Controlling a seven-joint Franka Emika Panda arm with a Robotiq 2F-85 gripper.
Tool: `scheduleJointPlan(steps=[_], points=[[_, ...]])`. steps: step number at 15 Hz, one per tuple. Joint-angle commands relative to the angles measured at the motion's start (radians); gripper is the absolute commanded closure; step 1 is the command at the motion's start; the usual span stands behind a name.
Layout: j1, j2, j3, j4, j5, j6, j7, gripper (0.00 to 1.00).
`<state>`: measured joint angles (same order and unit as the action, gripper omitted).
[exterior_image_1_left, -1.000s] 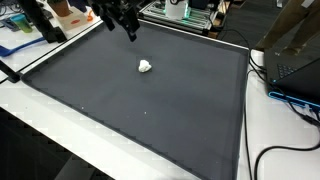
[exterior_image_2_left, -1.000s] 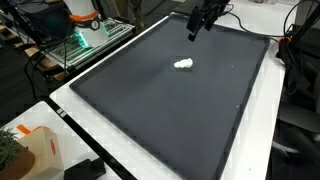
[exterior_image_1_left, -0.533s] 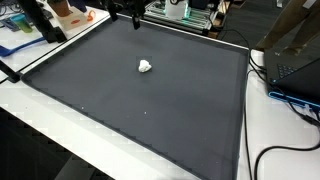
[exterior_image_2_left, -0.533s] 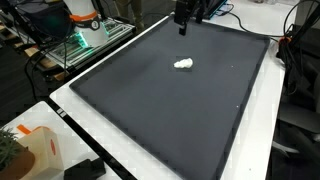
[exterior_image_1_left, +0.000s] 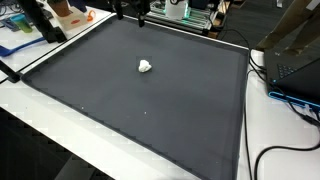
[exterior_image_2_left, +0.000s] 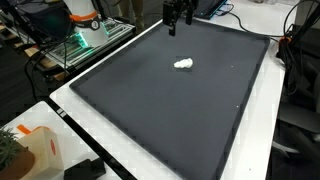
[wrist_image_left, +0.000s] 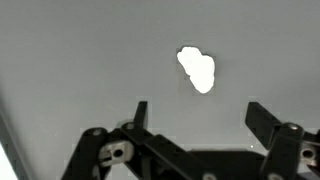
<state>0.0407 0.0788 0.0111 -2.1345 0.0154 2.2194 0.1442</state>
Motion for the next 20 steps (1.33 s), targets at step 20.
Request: scheduleJointPlan(steps=[20], points=[[0.000,-0.400,0.050,-0.547,-0.107,0.415,-0.015,0.00]])
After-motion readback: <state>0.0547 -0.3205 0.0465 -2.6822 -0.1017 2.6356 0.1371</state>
